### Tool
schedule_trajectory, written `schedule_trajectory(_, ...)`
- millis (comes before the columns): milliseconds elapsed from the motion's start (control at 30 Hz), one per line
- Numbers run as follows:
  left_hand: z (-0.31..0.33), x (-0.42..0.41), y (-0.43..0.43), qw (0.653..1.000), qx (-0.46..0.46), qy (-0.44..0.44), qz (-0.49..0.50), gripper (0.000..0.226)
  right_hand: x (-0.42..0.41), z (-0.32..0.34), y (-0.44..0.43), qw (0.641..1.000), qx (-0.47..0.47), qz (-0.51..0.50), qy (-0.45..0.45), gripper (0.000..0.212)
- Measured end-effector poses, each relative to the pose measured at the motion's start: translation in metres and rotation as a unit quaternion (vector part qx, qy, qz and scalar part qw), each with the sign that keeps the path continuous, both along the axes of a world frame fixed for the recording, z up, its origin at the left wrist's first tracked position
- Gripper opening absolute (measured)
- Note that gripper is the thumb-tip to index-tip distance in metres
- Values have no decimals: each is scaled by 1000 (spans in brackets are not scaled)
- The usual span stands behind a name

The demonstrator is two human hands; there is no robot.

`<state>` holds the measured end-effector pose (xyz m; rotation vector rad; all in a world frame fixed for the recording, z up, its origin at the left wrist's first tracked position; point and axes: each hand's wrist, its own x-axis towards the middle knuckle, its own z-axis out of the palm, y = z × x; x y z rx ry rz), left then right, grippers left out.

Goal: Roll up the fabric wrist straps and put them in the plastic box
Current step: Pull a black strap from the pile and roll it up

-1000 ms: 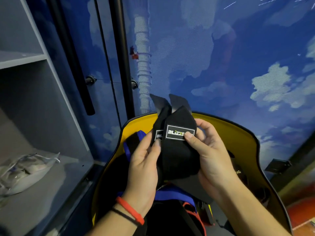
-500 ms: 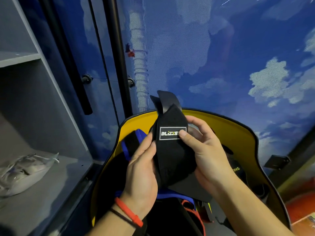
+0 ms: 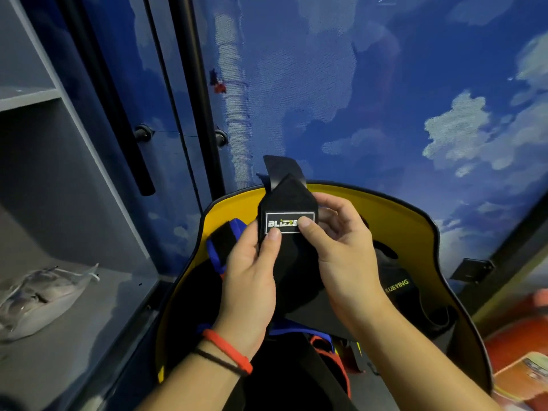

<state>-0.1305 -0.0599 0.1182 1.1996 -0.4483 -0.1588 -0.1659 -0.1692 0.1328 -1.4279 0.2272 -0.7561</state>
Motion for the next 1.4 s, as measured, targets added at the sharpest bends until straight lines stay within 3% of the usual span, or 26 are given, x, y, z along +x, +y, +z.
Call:
schedule_trajectory(167, 12, 2, 3, 1000, -9, -8, 28, 30, -17, -5, 3, 991, -110, 39, 63, 15)
schedule_trajectory(333, 22, -6, 5, 998, -26, 26, 51, 28, -45, -15, 12, 980, -186, 15, 71, 20)
schedule_trajectory(500, 43, -24, -1, 997, -44, 35, 47, 27, -64, -8, 15, 978, -190, -42, 80, 23)
schedule_trajectory(733, 78, -37, -1, 995, -79, 59, 30, 28, -93, 25, 10, 959, -246, -42, 134, 45)
schedule_trajectory(933, 115, -56, 2, 993, -107, 43, 15, 28, -109, 64, 19, 967, -201, -76, 135, 47)
schedule_trajectory(1133, 144, -74, 4, 995, -92, 18, 16, 29, -129, 80, 34, 990, -62, -93, 81, 23)
schedule_trajectory(1400, 128, -79, 11, 995, -79, 62, 19, 21, -144, 73, 28, 988, -32, -39, 143, 15)
